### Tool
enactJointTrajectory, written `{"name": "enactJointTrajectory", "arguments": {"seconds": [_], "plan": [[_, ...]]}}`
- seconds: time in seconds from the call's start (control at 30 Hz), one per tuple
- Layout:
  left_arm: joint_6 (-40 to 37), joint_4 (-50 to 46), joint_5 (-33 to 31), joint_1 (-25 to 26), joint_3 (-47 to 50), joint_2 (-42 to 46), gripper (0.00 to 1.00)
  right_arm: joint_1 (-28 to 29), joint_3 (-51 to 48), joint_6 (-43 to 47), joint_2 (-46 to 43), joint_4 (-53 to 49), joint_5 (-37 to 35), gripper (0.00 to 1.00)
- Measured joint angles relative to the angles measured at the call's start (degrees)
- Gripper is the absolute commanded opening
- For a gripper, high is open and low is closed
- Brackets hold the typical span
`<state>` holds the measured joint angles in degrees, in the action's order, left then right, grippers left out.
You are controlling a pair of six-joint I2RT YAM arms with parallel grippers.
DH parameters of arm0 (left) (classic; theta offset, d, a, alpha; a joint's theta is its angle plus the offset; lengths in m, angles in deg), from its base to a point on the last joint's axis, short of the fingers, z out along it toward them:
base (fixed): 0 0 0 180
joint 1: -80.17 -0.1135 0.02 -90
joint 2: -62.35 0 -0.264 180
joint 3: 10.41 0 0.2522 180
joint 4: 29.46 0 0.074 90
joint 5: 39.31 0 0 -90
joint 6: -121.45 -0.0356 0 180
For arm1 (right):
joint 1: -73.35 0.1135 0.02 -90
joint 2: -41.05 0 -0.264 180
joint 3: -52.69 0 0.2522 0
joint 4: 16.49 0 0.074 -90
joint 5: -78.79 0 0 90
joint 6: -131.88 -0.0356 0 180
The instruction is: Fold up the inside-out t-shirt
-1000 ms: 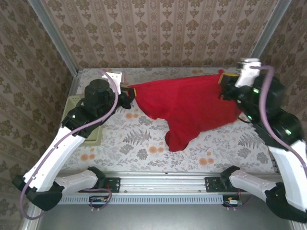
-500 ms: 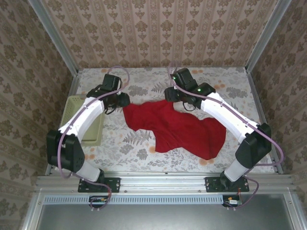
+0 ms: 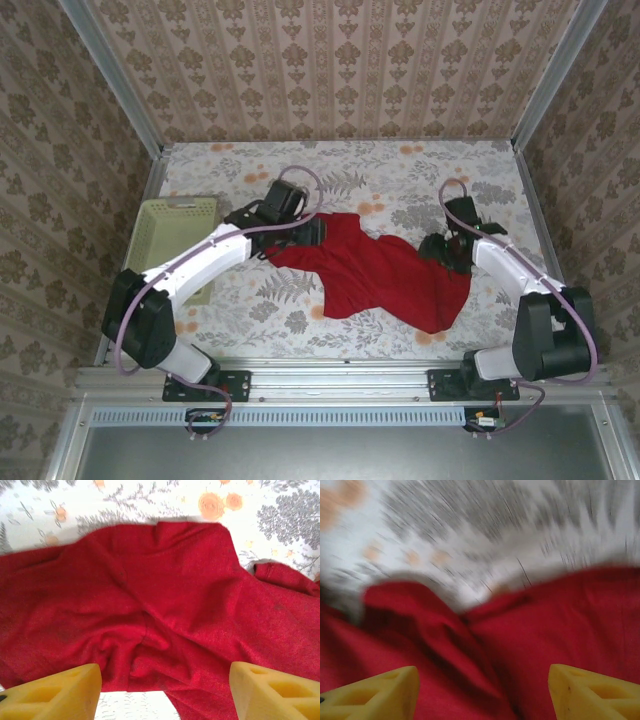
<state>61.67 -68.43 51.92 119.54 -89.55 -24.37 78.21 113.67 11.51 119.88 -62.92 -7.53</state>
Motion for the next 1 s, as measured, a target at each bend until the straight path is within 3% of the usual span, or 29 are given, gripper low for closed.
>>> {"name": "enactJointTrajectory", "arguments": {"seconds": [0.07,0.2,0.4,0.43,0.57,0.73,0.97,1.0], "plan": [[1.38,1.60,0.24,0.31,1.75,-0.83,0.70,-0.09,-2.23,-1.81,-0.26,1.53,2.93,0.69],[3.69,4.04,0.66,0.42,5.01,-2.43,0.70,0.26,-4.02,-4.74,-0.24,7.08,8.11,0.50],[5.62,5.70,0.68,0.39,9.62,-2.34,0.71,3.89,-2.67,-5.73,-0.24,9.75,9.55,0.03],[5.86,5.77,0.83,0.20,10.43,-1.99,0.71,5.35,-1.25,-5.09,-0.24,8.83,8.35,0.00],[6.32,6.21,2.91,-2.89,14.01,1.86,0.72,13.90,7.45,-1.38,-0.24,4.70,-0.85,0.00],[6.49,4.61,3.45,-10.84,18.64,14.21,0.73,28.26,16.48,4.48,-0.46,3.69,-10.84,0.00],[6.21,1.53,3.04,-16.72,20.11,25.20,0.75,49.03,21.49,7.80,6.64,4.92,-13.79,0.00],[6.16,0.90,3.04,-17.11,20.13,25.35,0.75,51.15,21.49,7.80,8.55,5.01,-13.66,0.04]]}}
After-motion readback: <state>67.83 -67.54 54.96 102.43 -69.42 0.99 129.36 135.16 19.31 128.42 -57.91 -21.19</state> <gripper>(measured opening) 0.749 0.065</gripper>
